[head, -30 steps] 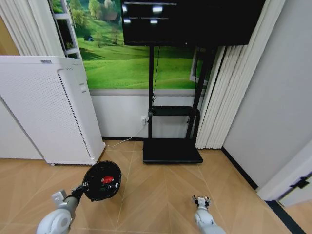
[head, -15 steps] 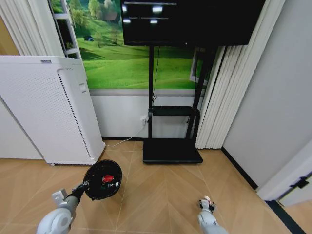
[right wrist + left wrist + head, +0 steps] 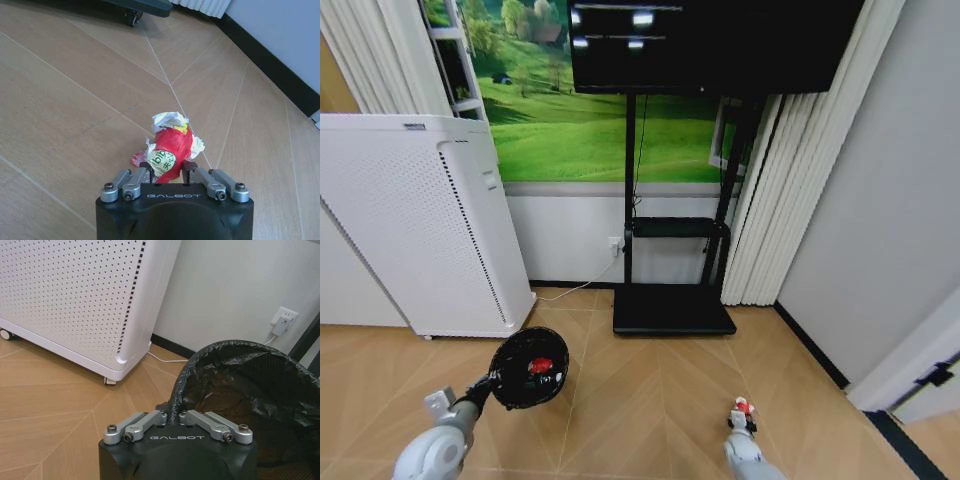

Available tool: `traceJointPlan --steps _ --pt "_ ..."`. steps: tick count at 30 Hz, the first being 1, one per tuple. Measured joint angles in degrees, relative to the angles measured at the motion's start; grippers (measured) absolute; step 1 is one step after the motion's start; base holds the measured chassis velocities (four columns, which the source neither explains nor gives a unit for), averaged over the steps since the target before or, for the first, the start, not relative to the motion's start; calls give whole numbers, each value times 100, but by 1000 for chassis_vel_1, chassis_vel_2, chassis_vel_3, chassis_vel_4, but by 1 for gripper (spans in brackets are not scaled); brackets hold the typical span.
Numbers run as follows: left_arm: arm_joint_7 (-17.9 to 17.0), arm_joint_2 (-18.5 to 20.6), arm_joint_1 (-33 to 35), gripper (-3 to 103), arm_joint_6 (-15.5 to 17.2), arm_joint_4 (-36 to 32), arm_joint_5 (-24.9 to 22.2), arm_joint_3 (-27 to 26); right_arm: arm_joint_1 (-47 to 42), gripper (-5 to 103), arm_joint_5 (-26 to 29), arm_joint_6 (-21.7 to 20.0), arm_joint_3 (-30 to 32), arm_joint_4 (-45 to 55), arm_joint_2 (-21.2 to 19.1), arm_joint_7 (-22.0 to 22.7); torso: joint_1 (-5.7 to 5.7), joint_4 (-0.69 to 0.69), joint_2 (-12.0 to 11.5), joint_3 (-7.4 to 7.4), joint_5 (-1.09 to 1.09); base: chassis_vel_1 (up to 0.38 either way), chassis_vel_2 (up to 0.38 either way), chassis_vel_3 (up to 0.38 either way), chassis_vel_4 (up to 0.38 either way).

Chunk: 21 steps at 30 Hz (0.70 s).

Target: Pick up the trash bin and place the garbage on the floor into it.

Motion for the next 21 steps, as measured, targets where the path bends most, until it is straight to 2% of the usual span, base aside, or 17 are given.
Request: traceJointPlan --steps 2,3,5,10,13,15,16,21 --pt "1 -6 3 4 -2 0 1 0 -17 30 11 -4 0 34 0 0 0 0 0 0 0 0 0 0 0" --pt "3 -13 13 4 -2 1 1 -3 -36 24 24 -9 1 73 -1 1 0 0 0 0 0 0 0 0 0" --pt "4 -14 17 4 -2 0 2 -4 -49 22 36 -12 2 97 -2 1 0 0 1 0 0 0 0 0 0" --pt "14 24 -36 4 -2 31 2 40 -150 22 137 -44 26 349 -31 15 0 0 1 0 1 0 0 0 0" --pt "13 59 -143 4 -2 73 -10 154 -273 22 416 -56 55 742 -85 50 0 0 1 0 0 0 0 0 0" --pt "-4 111 -311 4 -3 139 -30 368 -492 22 806 -56 138 1415 -176 60 0 2 1 0 1 0 0 0 0" --pt "-4 111 -311 4 -3 139 -30 368 -492 22 806 -56 138 1415 -176 60 0 2 1 0 1 0 0 0 0" --pt "-12 270 -918 4 21 389 -211 927 -1327 22 967 -41 368 3177 -476 -129 0 -2 1 0 0 0 0 0 0"
